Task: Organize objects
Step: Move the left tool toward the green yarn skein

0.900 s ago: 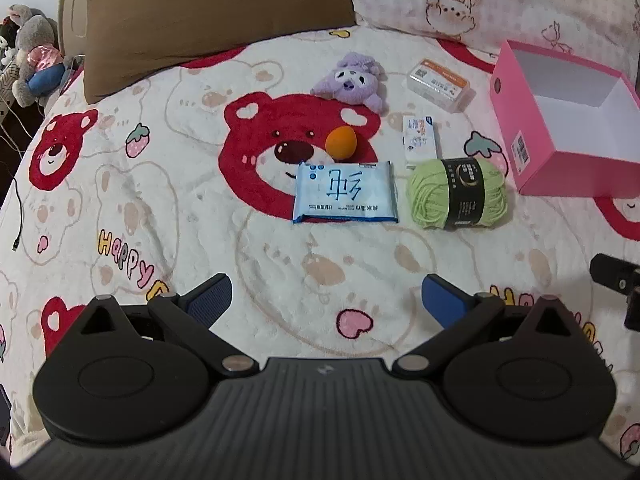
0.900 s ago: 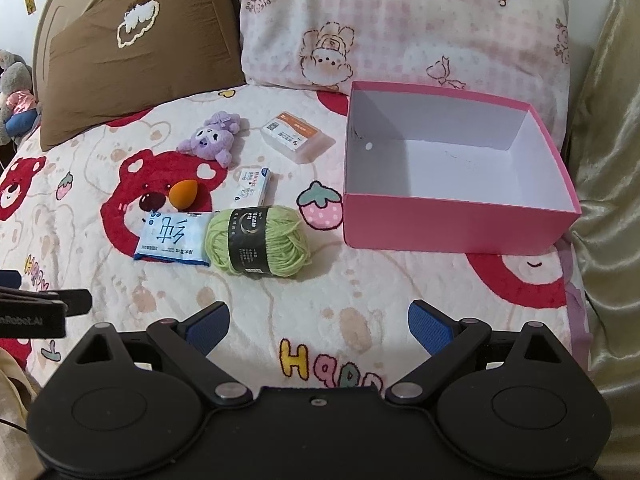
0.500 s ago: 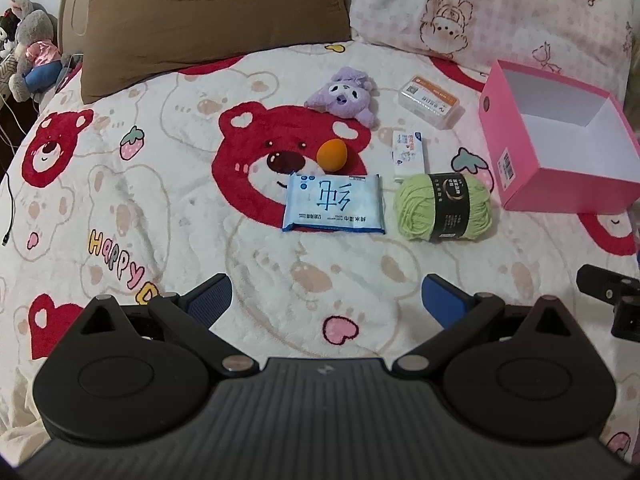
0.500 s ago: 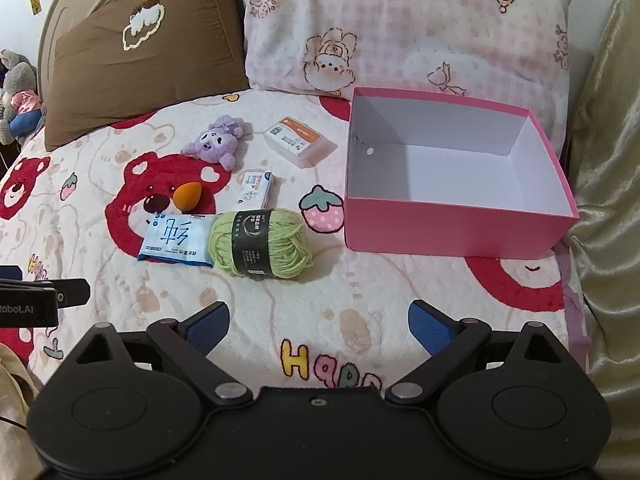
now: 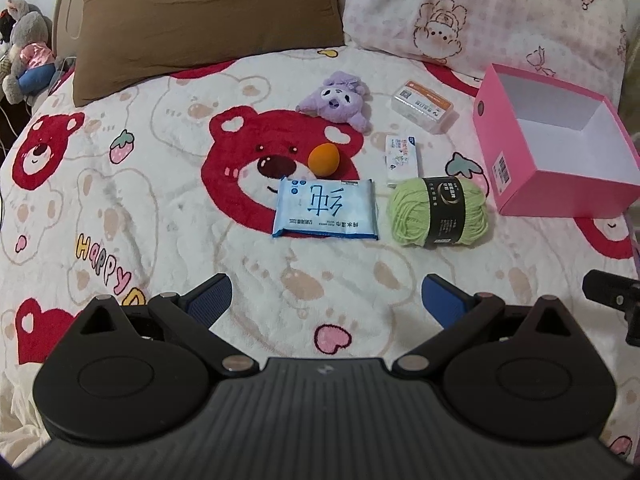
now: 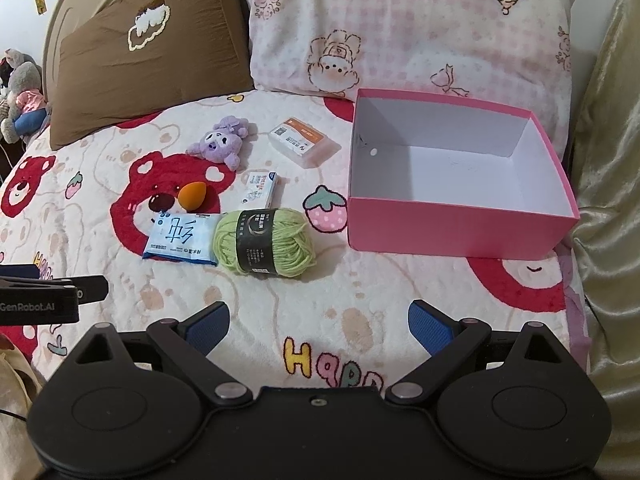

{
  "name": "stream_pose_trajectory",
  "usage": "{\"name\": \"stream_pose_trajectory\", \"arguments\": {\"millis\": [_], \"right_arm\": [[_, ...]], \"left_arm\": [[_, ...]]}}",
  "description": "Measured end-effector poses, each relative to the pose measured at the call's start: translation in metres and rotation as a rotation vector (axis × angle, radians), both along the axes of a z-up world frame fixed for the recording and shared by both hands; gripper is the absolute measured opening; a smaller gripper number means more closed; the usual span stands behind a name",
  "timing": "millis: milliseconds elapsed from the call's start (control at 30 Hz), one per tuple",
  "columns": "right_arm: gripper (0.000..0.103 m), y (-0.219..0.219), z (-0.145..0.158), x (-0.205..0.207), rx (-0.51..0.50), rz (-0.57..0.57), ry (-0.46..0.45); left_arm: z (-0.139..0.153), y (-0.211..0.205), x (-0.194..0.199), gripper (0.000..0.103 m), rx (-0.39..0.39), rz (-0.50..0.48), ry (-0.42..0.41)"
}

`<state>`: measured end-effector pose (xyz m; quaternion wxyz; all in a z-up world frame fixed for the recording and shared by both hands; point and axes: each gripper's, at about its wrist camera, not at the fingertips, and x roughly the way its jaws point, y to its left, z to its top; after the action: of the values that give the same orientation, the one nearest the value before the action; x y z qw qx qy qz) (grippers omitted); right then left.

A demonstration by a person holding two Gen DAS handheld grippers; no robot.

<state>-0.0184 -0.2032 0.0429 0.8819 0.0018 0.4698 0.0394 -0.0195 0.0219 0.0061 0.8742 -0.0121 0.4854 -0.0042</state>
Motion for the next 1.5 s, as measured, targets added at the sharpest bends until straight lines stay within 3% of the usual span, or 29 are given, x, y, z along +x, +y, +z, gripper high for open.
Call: {"name": "stream_pose_trajectory", "arguments": {"millis": [233, 1133, 1500], "right_arm": [[0.098, -0.003, -0.001, -0.003, 0.019, 0.004, 0.007], [0.098, -0.003, 0.000, -0.014, 0.035, 0.032, 0.005], [0.098, -0.005, 0.003, -0.013, 0.017, 0.029, -0.006]], "left_arm": [[-0.011, -0.010, 0.003, 0.101, -0.010, -0.030, 0.025], [0.007, -0.008, -0.006, 0.103, -0.086, -0.034, 0.041], [0.011, -0.012, -0.004, 0.103, -0.034, -0.031, 0.054]]}}
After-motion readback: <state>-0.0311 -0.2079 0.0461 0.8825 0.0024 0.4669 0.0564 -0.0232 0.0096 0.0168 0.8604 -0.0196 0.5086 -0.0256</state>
